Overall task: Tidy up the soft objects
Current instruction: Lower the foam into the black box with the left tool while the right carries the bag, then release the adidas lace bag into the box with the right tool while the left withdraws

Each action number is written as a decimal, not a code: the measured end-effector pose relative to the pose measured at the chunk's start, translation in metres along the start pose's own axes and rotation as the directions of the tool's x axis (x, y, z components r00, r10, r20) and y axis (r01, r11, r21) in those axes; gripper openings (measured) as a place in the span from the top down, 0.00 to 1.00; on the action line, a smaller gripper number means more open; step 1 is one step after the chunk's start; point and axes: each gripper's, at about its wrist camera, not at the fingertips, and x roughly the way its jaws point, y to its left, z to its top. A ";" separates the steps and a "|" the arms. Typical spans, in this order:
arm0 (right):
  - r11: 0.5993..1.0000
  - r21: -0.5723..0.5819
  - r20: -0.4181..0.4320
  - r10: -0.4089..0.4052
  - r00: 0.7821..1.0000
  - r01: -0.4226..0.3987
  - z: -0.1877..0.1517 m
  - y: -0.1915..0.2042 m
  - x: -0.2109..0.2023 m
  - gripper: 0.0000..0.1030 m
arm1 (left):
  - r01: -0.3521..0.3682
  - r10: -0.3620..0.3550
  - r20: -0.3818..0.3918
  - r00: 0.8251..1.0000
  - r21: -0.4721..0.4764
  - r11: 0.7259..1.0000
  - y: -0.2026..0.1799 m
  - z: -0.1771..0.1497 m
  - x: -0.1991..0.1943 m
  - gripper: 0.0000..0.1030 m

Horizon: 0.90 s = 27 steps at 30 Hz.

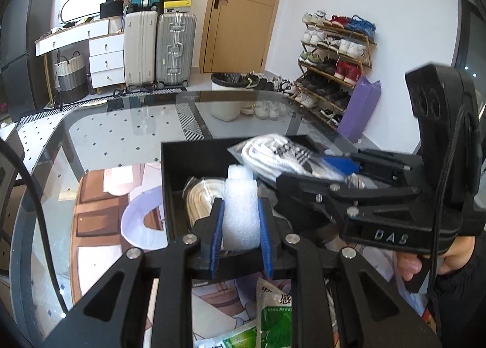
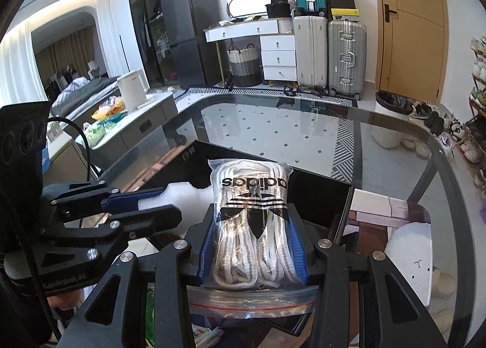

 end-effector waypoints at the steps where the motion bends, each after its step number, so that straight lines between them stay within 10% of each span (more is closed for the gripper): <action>1: 1.000 -0.003 -0.003 -0.001 1.000 0.001 0.000 0.000 0.002 0.59 | -0.002 0.002 0.005 1.000 0.006 1.000 -0.001 -0.001 -0.001 0.81; 20: 0.997 -0.059 0.037 -0.044 0.998 0.046 0.000 0.002 -0.004 0.51 | -0.026 0.026 -0.013 1.000 0.000 1.000 -0.002 -0.001 -0.006 0.78; 27: 0.996 -0.052 0.059 -0.075 0.995 0.078 -0.007 0.000 -0.022 0.32 | -0.042 0.042 0.021 0.999 -0.009 0.999 0.002 0.002 -0.016 0.50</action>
